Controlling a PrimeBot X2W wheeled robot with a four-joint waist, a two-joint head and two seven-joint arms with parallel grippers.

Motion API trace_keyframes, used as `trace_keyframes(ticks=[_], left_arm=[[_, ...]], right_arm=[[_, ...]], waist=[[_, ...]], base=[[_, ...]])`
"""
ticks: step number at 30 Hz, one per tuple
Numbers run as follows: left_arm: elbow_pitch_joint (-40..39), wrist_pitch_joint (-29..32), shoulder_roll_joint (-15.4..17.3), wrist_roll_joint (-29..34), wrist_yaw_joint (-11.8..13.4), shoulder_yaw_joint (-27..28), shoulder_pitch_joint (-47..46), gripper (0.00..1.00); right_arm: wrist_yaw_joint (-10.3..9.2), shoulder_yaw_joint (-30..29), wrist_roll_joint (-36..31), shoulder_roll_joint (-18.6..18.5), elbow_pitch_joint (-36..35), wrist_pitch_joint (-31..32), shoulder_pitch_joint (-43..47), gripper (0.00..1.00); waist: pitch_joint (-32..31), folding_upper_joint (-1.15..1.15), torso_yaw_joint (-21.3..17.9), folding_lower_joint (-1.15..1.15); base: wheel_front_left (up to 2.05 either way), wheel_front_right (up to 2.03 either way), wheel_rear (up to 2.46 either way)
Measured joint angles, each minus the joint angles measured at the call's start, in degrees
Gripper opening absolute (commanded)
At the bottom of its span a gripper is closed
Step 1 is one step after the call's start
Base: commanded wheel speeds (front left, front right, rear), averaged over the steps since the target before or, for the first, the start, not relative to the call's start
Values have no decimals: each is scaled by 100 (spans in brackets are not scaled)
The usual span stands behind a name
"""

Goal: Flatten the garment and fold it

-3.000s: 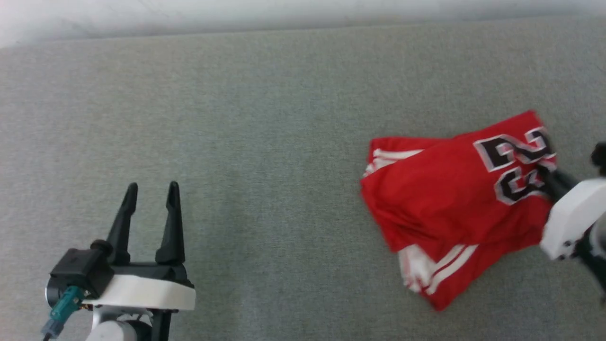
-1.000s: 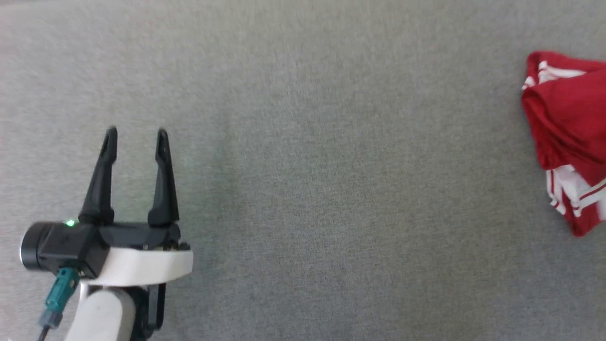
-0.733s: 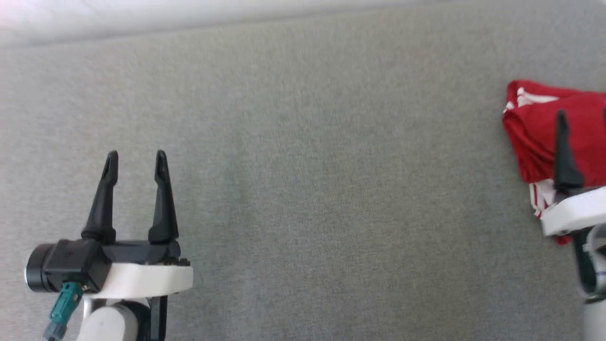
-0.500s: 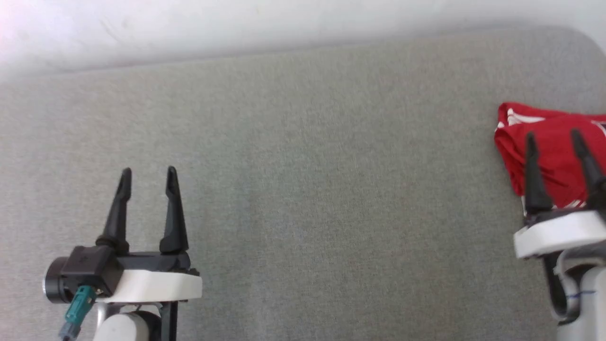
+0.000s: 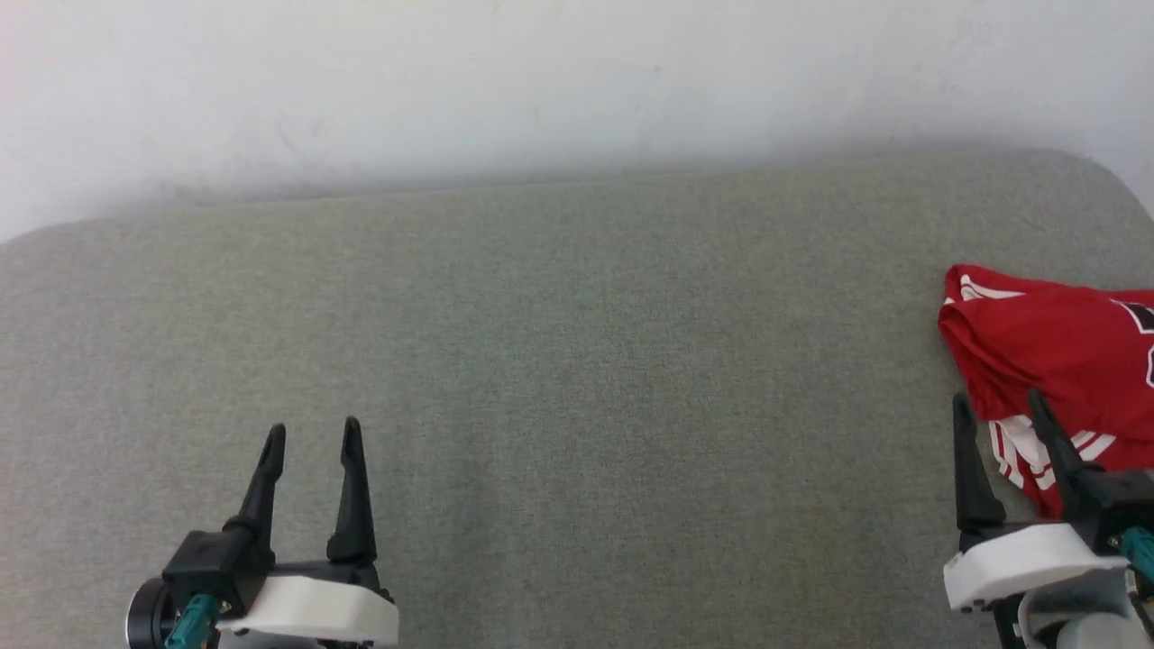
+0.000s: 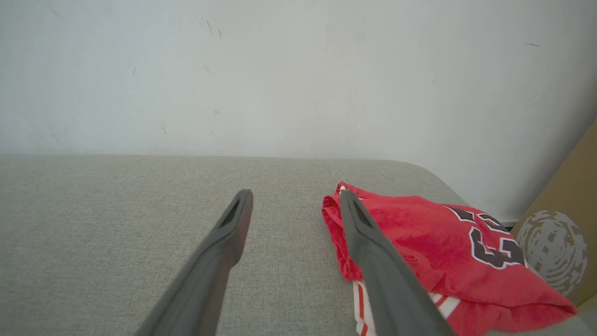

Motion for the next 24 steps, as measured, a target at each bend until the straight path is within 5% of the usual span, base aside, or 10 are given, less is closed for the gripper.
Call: trace_keyframes(ticks=[18,19,24], left_arm=[[210,0,-377,245,-346,394,110,100],[204,1,-387,269,-346,409,109,0],[204,10,-386,263,-345,403,108,0]], right_arm=[[0,46,167,2,334,-118,31,100],[0,42,168,1,334,-113,31,0],[0,44,168,-1,336,-93,31,0]], waist=[[-150,0,-12,1],[-148,0,-11,1],[-151,0,-11,2]], base=[[0,0,0],[0,0,0],[0,0,0]])
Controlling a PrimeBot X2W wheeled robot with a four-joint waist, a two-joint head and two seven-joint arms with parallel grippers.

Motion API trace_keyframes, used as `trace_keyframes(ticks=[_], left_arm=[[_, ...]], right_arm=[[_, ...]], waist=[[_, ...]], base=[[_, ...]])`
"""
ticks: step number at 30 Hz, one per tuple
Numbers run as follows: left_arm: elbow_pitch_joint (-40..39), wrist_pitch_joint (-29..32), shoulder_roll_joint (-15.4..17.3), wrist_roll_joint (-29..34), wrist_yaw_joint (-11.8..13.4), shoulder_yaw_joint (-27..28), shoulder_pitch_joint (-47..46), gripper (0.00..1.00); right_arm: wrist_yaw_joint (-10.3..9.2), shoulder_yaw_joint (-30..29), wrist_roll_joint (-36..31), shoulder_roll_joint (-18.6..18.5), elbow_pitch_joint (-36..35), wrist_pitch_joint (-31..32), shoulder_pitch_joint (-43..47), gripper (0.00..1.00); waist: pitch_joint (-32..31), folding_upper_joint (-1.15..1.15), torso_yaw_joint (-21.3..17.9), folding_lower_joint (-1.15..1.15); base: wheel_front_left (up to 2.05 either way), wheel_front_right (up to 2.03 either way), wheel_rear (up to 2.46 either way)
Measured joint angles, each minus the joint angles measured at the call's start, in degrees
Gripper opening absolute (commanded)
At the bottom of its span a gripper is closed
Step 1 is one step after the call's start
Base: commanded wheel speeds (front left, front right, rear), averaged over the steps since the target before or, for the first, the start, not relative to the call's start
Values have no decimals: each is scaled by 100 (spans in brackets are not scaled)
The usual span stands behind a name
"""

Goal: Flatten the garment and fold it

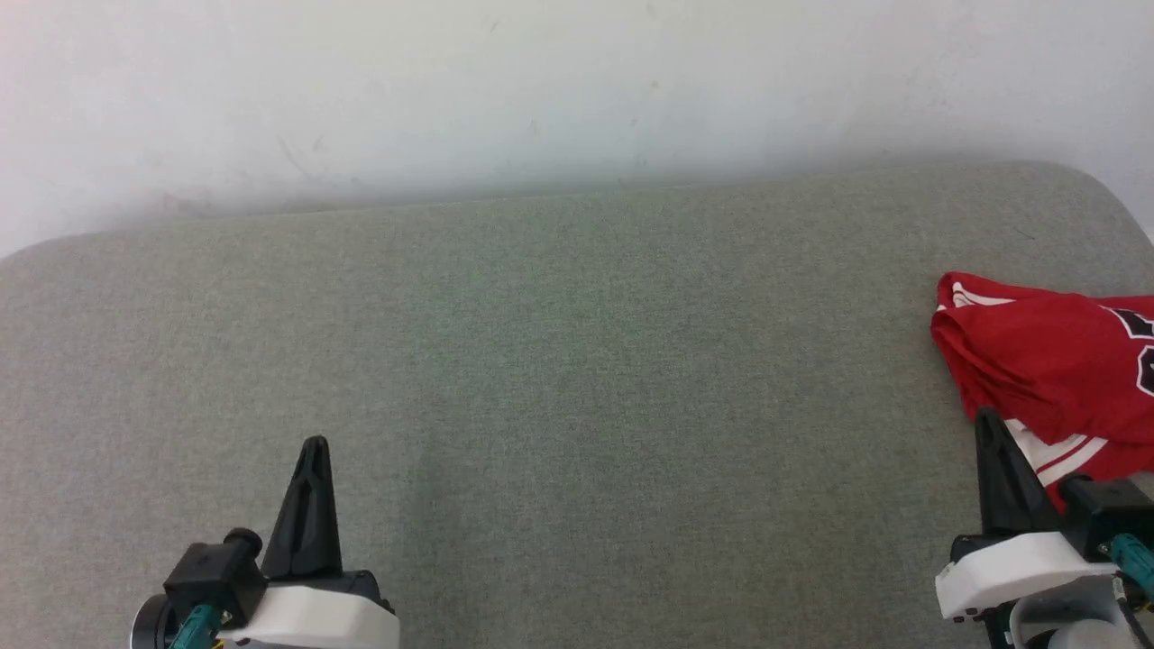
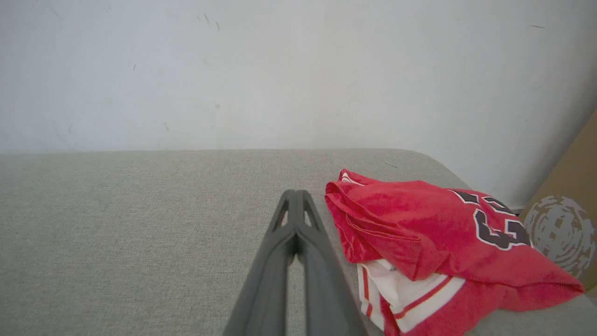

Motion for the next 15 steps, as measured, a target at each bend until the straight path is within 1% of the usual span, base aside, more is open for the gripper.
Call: trace_keyframes(ticks=[15], left_arm=[[-2,160,-8,68,0,0,-5,0]], right_arm=[[0,93,-1,-1,-116,163,1,0]], waist=[[-42,0,11,0]], base=[[0,0,0]])
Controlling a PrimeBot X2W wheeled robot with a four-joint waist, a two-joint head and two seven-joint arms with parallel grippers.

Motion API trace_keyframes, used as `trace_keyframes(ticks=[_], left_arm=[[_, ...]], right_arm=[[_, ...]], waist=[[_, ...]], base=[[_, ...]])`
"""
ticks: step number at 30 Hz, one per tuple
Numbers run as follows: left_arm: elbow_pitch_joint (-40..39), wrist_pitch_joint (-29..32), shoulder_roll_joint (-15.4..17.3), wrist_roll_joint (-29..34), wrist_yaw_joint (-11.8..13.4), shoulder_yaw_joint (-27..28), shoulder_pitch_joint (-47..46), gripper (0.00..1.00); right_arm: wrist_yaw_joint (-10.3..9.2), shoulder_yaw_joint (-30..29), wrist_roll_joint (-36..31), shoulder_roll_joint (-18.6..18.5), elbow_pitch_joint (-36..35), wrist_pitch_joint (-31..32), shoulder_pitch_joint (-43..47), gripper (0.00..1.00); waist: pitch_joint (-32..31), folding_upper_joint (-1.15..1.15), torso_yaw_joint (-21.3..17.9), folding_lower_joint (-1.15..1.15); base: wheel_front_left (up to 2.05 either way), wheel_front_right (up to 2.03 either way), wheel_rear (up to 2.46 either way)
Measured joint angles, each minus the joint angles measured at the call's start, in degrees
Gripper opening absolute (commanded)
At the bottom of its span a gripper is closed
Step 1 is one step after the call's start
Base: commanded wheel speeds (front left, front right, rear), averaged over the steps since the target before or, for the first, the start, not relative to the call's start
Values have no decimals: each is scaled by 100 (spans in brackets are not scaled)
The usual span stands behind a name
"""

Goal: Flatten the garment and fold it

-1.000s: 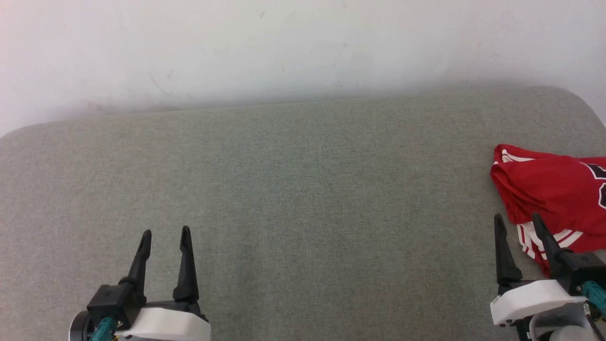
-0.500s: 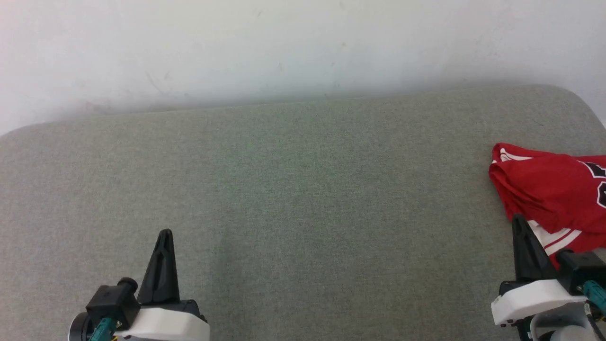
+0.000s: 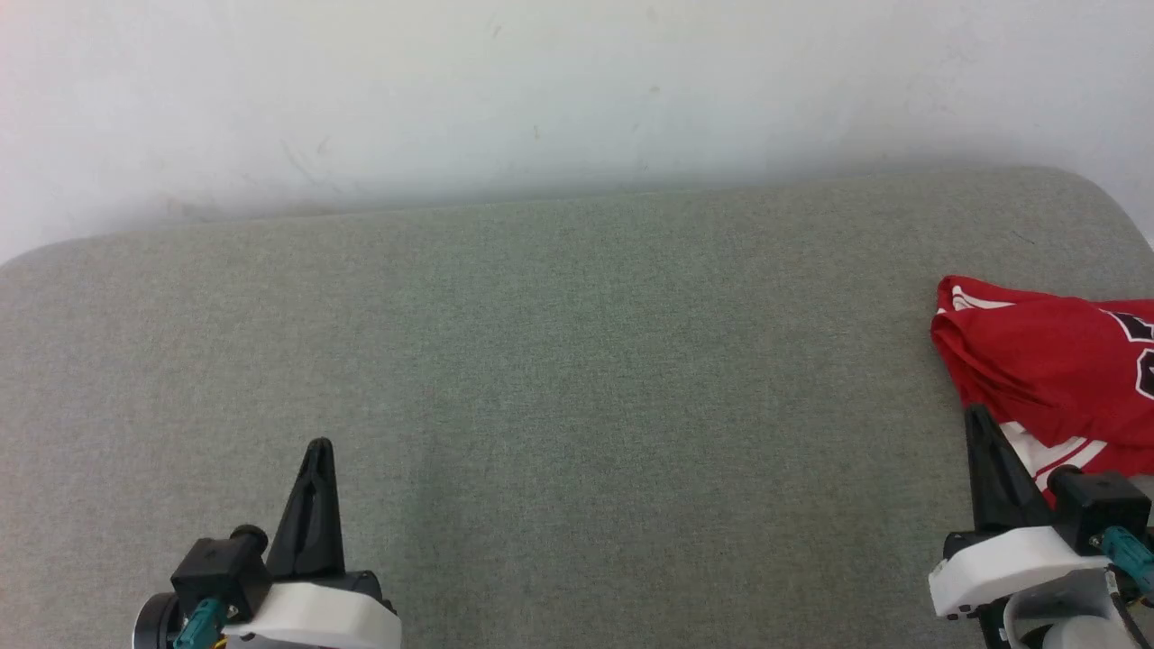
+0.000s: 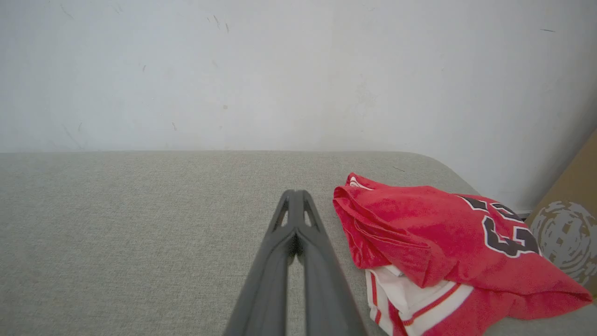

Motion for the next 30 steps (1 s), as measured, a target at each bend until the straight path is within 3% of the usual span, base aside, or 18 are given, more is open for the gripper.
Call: trace_keyframes(ticks=[30], left_arm=[[-9,354,-34,305,-1,7,-66,0]], right_arm=[[0,211,-9,1,-277,341,2,0]], waist=[[-83,0,22,0]], base=[[0,0,0]])
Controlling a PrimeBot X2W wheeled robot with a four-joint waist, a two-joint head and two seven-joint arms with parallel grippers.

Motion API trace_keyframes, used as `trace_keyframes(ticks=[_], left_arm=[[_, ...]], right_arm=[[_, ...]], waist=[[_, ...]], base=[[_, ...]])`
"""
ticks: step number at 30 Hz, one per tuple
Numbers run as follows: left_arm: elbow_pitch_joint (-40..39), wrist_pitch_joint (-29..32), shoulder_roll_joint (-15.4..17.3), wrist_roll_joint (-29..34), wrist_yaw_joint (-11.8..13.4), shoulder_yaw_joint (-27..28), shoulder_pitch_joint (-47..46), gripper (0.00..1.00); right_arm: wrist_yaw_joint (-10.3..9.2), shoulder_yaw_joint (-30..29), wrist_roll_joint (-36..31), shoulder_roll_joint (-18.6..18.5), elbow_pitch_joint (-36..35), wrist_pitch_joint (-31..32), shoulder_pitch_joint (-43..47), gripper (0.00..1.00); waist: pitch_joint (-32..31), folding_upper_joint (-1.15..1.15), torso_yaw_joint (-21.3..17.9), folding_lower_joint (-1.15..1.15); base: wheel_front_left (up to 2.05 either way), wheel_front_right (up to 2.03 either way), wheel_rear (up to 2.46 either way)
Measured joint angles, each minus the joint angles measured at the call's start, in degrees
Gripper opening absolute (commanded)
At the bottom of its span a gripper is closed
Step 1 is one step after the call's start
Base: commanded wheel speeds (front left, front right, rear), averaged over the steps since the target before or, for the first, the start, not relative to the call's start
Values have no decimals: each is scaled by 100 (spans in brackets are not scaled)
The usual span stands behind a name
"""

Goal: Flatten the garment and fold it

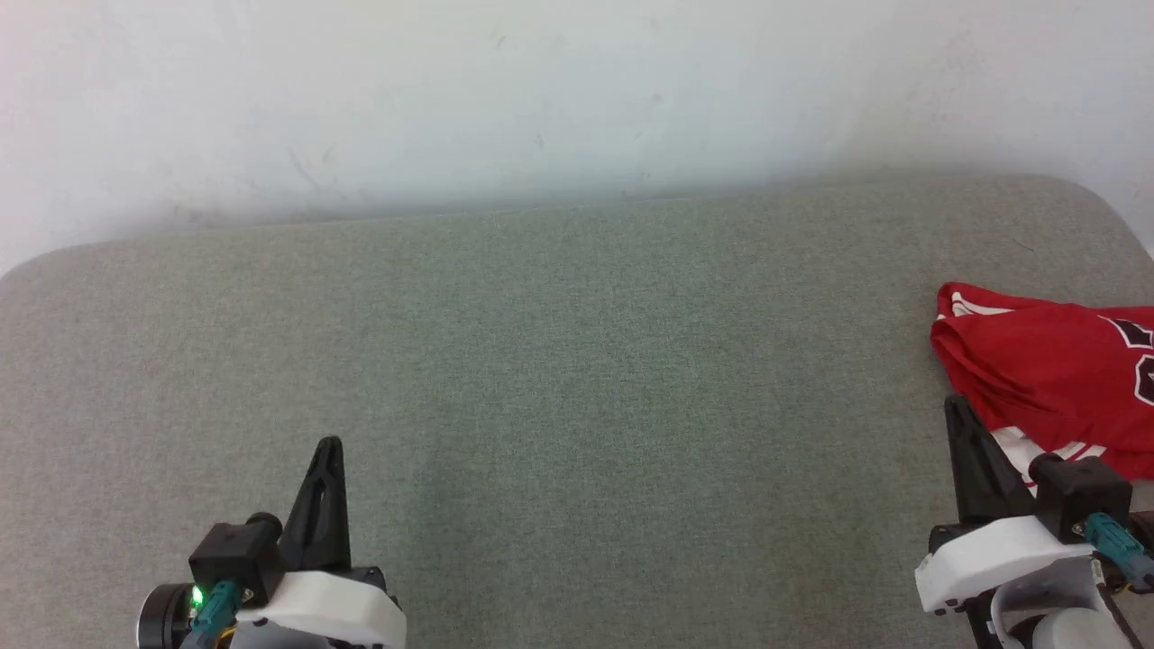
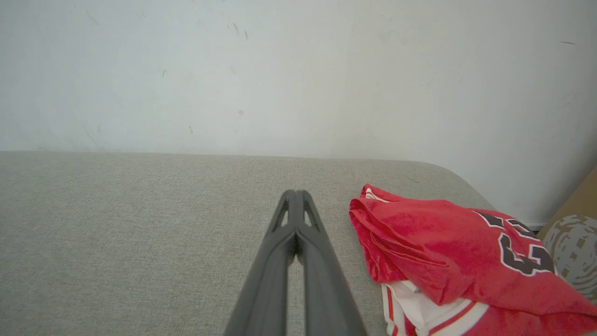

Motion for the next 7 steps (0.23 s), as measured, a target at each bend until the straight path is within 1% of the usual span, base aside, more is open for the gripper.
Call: trace_keyframes(ticks=[7], left_arm=[[-3,91,-11,69,-1,2,-21,0]], right_arm=[[0,40,-11,0,-69,59,1,0]], waist=[[-19,0,5,0]], base=[[0,0,0]])
